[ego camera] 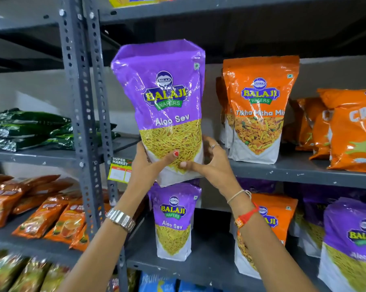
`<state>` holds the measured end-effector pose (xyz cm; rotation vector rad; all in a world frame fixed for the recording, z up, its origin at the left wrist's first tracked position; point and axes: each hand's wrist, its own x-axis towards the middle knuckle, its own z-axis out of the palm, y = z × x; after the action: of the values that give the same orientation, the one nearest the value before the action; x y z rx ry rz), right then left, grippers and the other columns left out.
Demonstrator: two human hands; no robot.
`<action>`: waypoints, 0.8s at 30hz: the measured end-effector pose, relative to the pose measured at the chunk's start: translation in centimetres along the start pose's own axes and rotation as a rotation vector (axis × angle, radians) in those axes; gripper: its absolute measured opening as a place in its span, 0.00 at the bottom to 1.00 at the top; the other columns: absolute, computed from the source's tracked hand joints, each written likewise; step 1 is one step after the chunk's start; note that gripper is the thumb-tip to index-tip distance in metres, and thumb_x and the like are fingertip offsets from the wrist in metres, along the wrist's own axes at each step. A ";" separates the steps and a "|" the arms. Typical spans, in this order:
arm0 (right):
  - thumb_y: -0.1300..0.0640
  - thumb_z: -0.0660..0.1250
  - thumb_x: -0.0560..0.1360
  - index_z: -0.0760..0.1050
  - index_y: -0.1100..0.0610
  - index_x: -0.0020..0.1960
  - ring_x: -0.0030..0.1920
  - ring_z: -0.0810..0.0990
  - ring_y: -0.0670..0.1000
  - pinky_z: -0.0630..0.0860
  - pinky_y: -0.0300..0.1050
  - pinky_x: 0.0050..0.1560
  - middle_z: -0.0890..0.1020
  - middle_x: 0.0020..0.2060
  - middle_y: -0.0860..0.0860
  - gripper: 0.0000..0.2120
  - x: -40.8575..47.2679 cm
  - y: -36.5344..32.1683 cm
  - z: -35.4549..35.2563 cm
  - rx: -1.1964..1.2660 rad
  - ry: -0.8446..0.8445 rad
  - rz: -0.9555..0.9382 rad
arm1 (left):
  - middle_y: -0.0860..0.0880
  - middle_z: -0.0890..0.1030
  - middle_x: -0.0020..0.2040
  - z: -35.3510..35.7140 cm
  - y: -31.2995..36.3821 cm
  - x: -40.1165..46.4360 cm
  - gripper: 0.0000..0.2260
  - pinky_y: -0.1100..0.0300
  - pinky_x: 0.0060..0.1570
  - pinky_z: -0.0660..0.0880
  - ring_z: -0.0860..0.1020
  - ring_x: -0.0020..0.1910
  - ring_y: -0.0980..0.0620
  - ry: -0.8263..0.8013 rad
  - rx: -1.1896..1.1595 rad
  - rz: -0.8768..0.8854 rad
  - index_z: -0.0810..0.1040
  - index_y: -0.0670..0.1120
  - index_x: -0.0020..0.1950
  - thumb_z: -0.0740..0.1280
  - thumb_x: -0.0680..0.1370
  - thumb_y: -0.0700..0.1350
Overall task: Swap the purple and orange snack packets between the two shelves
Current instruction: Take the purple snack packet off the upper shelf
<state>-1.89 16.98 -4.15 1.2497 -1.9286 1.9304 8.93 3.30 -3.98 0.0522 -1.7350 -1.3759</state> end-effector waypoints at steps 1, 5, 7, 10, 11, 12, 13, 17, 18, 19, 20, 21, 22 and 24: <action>0.48 0.82 0.54 0.70 0.54 0.65 0.61 0.79 0.50 0.76 0.54 0.64 0.81 0.60 0.52 0.43 -0.8 0.1 0.0 -0.001 -0.014 0.000 | 0.57 0.79 0.49 -0.1 -0.1 -0.9 0.25 0.71 0.42 0.76 0.79 0.43 0.68 0.011 -0.001 0.014 0.68 0.49 0.56 0.77 0.64 0.46; 0.63 0.80 0.59 0.68 0.57 0.67 0.61 0.79 0.50 0.77 0.38 0.58 0.80 0.61 0.55 0.39 -4.7 2.0 0.1 0.073 -0.091 0.051 | 0.56 0.80 0.50 -0.9 -2.1 -4.8 0.29 0.67 0.45 0.78 0.80 0.48 0.63 0.028 0.017 -0.011 0.69 0.53 0.53 0.80 0.58 0.47; 0.66 0.80 0.59 0.67 0.57 0.66 0.60 0.79 0.49 0.76 0.37 0.57 0.80 0.60 0.54 0.39 -6.8 3.7 0.3 0.081 -0.115 0.100 | 0.56 0.80 0.51 -1.2 -3.6 -6.9 0.29 0.66 0.48 0.78 0.80 0.50 0.64 0.023 0.066 -0.022 0.69 0.57 0.51 0.81 0.57 0.48; 0.70 0.78 0.60 0.67 0.50 0.63 0.56 0.80 0.41 0.77 0.40 0.58 0.79 0.56 0.47 0.37 -9.7 7.1 0.6 0.090 -0.157 0.183 | 0.57 0.79 0.51 -1.2 -5.7 -10.1 0.31 0.72 0.46 0.75 0.78 0.50 0.67 0.031 0.153 -0.044 0.68 0.57 0.52 0.81 0.57 0.49; 0.71 0.77 0.61 0.67 0.48 0.62 0.55 0.80 0.39 0.77 0.39 0.57 0.79 0.56 0.45 0.37 -10.7 8.2 0.6 0.089 -0.170 0.210 | 0.56 0.78 0.50 -1.0 -6.5 -11.2 0.31 0.72 0.45 0.74 0.78 0.49 0.65 0.038 0.185 -0.055 0.67 0.56 0.52 0.81 0.57 0.50; 0.72 0.77 0.61 0.67 0.47 0.60 0.55 0.79 0.38 0.77 0.38 0.56 0.78 0.56 0.45 0.36 -11.7 9.2 0.7 0.090 -0.176 0.234 | 0.55 0.78 0.49 -0.8 -7.2 -12.2 0.31 0.69 0.45 0.74 0.78 0.49 0.62 0.053 0.222 -0.073 0.67 0.54 0.52 0.81 0.57 0.51; 0.72 0.77 0.61 0.66 0.48 0.59 0.56 0.79 0.39 0.77 0.37 0.56 0.78 0.56 0.46 0.36 -12.7 10.2 0.7 0.090 -0.178 0.258 | 0.53 0.79 0.49 -0.5 -8.0 -13.2 0.31 0.63 0.46 0.75 0.78 0.49 0.57 0.073 0.260 -0.094 0.68 0.53 0.52 0.81 0.56 0.54; 0.63 0.82 0.55 0.66 0.49 0.57 0.56 0.79 0.43 0.78 0.42 0.57 0.77 0.54 0.48 0.38 -16.0 13.7 0.5 0.112 -0.177 0.348 | 0.44 0.80 0.49 0.8 -11.7 -16.5 0.38 0.42 0.49 0.76 0.78 0.52 0.42 0.117 0.381 -0.157 0.70 0.48 0.53 0.75 0.53 0.68; 0.64 0.81 0.56 0.66 0.49 0.57 0.56 0.79 0.43 0.78 0.42 0.57 0.77 0.54 0.49 0.37 -16.7 14.6 0.4 0.114 -0.182 0.366 | 0.43 0.79 0.48 1.3 -12.5 -17.2 0.39 0.41 0.49 0.75 0.78 0.51 0.40 0.120 0.393 -0.175 0.70 0.46 0.52 0.73 0.53 0.70; 0.66 0.79 0.57 0.66 0.50 0.58 0.57 0.78 0.45 0.78 0.43 0.57 0.77 0.55 0.50 0.36 -17.2 15.4 0.2 0.122 -0.188 0.385 | 0.42 0.78 0.47 1.8 -13.2 -17.9 0.39 0.41 0.48 0.75 0.77 0.50 0.40 0.126 0.409 -0.196 0.70 0.44 0.51 0.73 0.53 0.70; 0.68 0.77 0.59 0.66 0.50 0.59 0.58 0.78 0.45 0.78 0.44 0.58 0.77 0.56 0.51 0.35 -17.7 16.2 0.1 0.131 -0.192 0.405 | 0.42 0.77 0.46 2.4 -13.8 -18.5 0.39 0.42 0.48 0.74 0.77 0.49 0.40 0.136 0.427 -0.209 0.70 0.43 0.51 0.73 0.53 0.70; 0.69 0.77 0.59 0.66 0.49 0.60 0.58 0.77 0.44 0.77 0.44 0.59 0.76 0.57 0.50 0.36 -18.1 17.0 -0.1 0.129 -0.191 0.431 | 0.42 0.77 0.46 3.0 -14.3 -19.2 0.38 0.42 0.47 0.74 0.76 0.48 0.41 0.145 0.433 -0.217 0.70 0.43 0.51 0.73 0.53 0.68; 0.69 0.78 0.59 0.66 0.48 0.60 0.58 0.77 0.41 0.77 0.42 0.58 0.76 0.57 0.48 0.37 -18.5 17.8 -0.4 0.125 -0.189 0.456 | 0.42 0.76 0.46 3.6 -15.0 -19.7 0.38 0.43 0.47 0.74 0.75 0.48 0.41 0.149 0.435 -0.225 0.70 0.43 0.51 0.73 0.54 0.68; 0.66 0.78 0.59 0.65 0.47 0.63 0.57 0.76 0.38 0.77 0.37 0.55 0.76 0.58 0.45 0.38 -19.2 19.2 -1.0 0.099 -0.186 0.508 | 0.42 0.76 0.46 4.9 -16.4 -20.5 0.38 0.43 0.47 0.74 0.74 0.47 0.40 0.147 0.431 -0.257 0.70 0.42 0.51 0.74 0.54 0.67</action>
<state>-1.87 23.10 -30.64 1.0675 -2.4663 2.2247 10.39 11.58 -29.32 0.6181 -1.9165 -1.1161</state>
